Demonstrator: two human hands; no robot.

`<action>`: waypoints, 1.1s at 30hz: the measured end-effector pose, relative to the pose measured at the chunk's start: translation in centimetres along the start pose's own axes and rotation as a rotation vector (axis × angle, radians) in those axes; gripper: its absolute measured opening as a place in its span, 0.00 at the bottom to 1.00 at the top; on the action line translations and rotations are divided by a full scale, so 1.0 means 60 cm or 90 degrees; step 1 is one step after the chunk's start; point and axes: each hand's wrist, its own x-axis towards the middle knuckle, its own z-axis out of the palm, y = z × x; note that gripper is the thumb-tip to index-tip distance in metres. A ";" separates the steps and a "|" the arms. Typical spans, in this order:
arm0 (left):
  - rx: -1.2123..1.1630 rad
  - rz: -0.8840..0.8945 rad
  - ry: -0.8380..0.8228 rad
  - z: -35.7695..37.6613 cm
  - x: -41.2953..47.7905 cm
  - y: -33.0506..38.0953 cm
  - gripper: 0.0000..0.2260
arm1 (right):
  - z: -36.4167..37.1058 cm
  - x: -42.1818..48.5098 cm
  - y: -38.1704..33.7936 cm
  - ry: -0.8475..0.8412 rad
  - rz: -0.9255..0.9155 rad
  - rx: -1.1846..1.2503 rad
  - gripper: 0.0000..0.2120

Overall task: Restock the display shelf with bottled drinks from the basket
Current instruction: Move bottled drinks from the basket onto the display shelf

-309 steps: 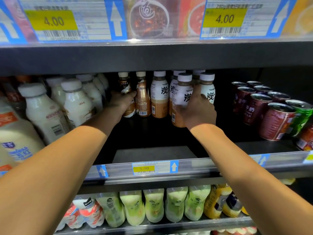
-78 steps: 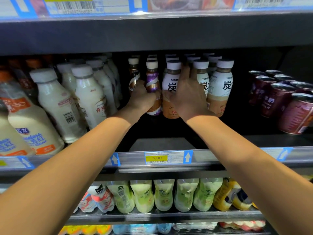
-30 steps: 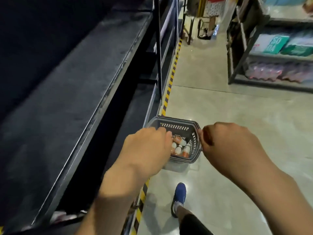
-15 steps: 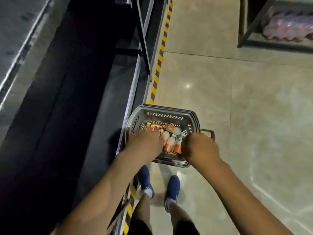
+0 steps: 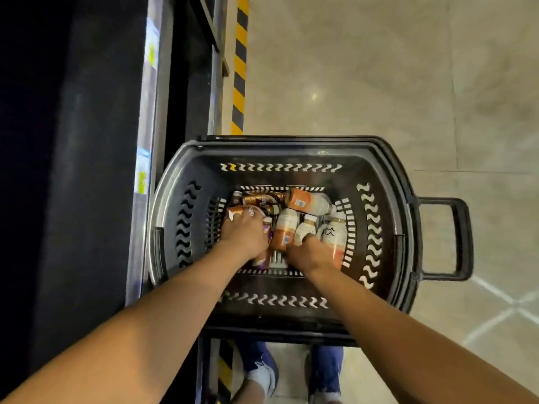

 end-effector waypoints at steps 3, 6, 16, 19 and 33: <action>0.048 -0.004 0.049 0.072 0.110 -0.018 0.26 | 0.071 0.118 -0.001 -0.034 0.036 0.139 0.23; 0.110 -0.009 0.068 0.121 0.197 -0.030 0.34 | 0.121 0.216 -0.009 -0.004 0.059 0.206 0.30; 0.036 -0.005 0.158 0.210 0.313 -0.075 0.30 | 0.181 0.335 -0.048 0.105 0.136 0.221 0.10; -0.009 -0.006 0.164 0.211 0.311 -0.078 0.26 | 0.206 0.381 -0.019 0.214 0.168 0.252 0.24; -0.767 -0.212 0.073 0.003 -0.037 0.002 0.18 | 0.000 0.025 -0.005 0.090 -0.025 0.370 0.32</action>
